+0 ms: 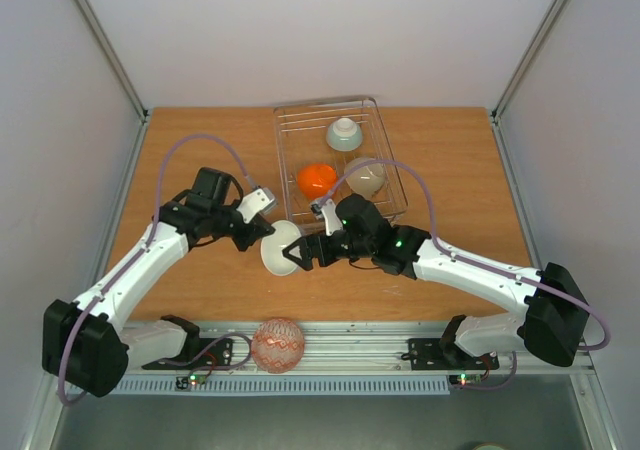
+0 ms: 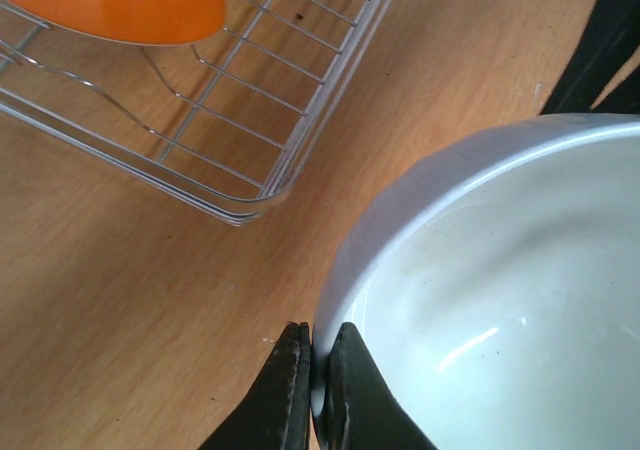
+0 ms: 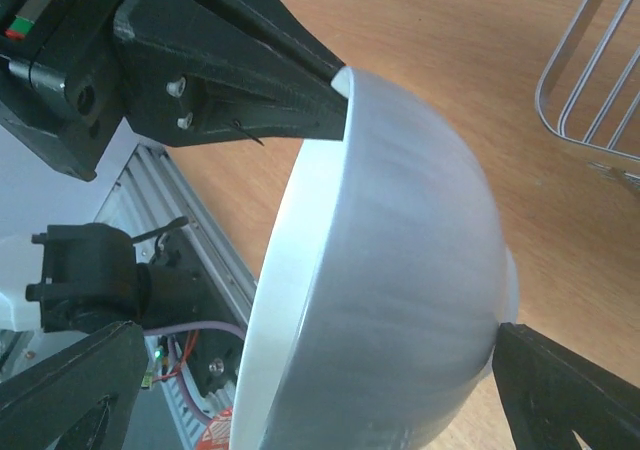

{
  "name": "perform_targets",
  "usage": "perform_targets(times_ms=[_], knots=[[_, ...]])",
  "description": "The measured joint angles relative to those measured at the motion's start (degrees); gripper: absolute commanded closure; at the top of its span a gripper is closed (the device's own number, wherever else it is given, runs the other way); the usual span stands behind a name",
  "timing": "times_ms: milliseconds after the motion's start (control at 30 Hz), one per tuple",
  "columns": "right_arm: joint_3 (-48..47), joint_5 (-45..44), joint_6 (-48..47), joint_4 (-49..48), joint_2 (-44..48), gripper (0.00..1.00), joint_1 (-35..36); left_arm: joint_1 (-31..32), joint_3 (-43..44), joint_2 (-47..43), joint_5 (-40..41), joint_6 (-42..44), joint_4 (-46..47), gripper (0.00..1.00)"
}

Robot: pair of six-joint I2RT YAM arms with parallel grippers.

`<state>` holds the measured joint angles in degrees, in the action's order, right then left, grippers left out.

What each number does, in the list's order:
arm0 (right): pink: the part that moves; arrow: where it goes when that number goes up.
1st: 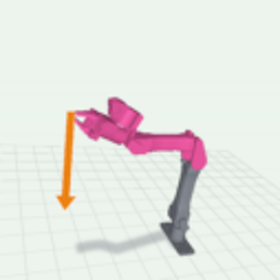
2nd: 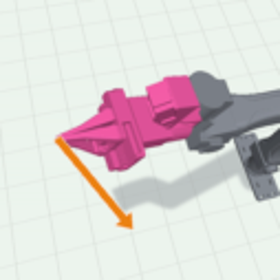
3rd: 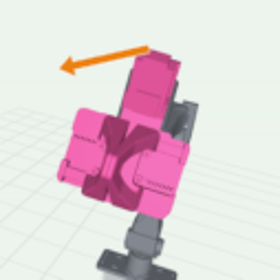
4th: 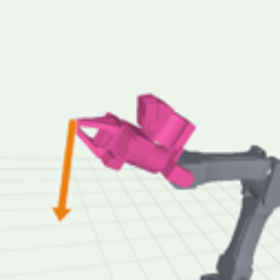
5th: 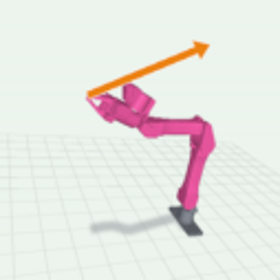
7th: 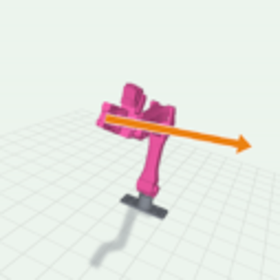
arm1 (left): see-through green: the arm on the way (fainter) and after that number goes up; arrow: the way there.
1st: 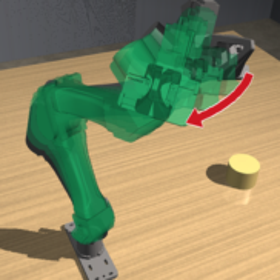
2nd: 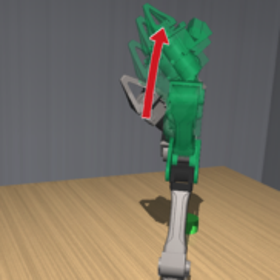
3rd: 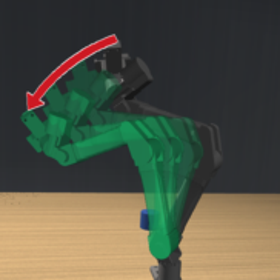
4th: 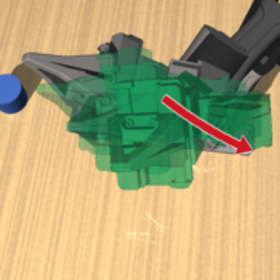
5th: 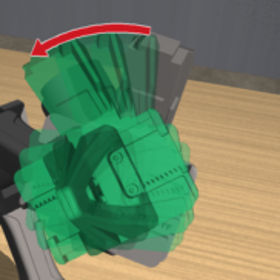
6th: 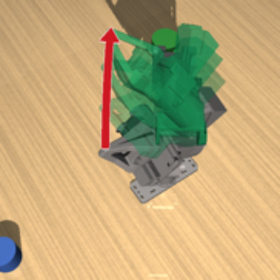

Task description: Load the bowls into the dish rack

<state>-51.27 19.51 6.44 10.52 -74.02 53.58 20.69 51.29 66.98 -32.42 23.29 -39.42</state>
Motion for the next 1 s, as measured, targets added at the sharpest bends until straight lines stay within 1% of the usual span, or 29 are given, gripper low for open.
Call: perform_targets(times_ms=[267, 467, 867, 933, 1000], knots=[[0.7, -2.27, 1.51, 0.98, 0.0, 0.03, 0.44, -0.74, 0.17, -0.26, 1.79, -1.44, 2.84, 1.0], [2.78, -4.66, 2.75, 0.72, -0.17, 0.03, 0.42, -0.74, 0.46, -0.26, 0.83, -1.66, 2.73, 1.0], [10.73, -1.75, 5.6, -14.69, -0.04, 0.03, -1.62, -1.03, 0.48, -0.26, -1.33, -1.42, 2.29, 1.0], [12.35, -1.33, 5.66, -18.47, 0.28, 0.03, -1.66, -1.03, 0.48, -0.26, -1.97, -1.42, 2.25, 1.0], [12.87, -1.11, 5.7, -19.82, 0.68, 0.03, -1.75, -1.01, 0.48, -0.26, -2.6, -1.42, 2.12, 1.0]])
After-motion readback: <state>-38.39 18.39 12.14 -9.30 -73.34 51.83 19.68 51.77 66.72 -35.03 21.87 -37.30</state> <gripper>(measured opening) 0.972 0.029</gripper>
